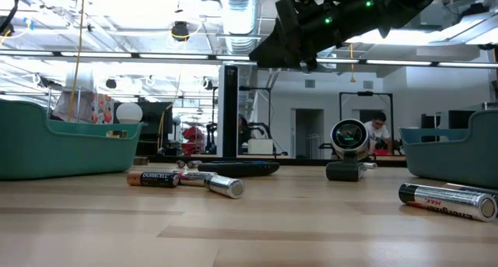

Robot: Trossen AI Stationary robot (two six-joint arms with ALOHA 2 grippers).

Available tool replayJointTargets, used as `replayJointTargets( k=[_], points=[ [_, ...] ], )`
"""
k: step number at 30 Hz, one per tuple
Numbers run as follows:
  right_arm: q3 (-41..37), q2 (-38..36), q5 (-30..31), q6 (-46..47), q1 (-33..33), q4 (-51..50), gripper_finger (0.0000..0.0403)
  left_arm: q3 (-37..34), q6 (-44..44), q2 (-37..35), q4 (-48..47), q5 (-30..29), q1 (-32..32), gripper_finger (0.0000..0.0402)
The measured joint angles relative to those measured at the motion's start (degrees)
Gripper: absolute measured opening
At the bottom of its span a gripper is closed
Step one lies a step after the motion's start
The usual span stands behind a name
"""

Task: Sort batteries
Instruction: Put the brown battery into the green bin

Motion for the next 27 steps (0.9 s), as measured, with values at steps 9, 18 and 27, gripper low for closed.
replayJointTargets(
  k=[9, 18, 27],
  points=[
    [0.00, 0.00, 0.00, 0.01, 0.00, 0.00, 0.0205, -0.09, 0.00, 0.07, -0.45, 0.18, 0.00, 0.0106],
    [0.00, 0.00, 0.02, 0.01, 0.00, -0.02, 0.0205, -0.15, 0.55, 0.07, 0.88, 0.59, 0.64, 0.0050],
    [0.00, 0.00, 0.01, 0.01, 0.00, 0.00, 0.0205, -0.20, 0.15, 0.11, 1.48, 0.21, 0.87, 0.0040]
  ],
)
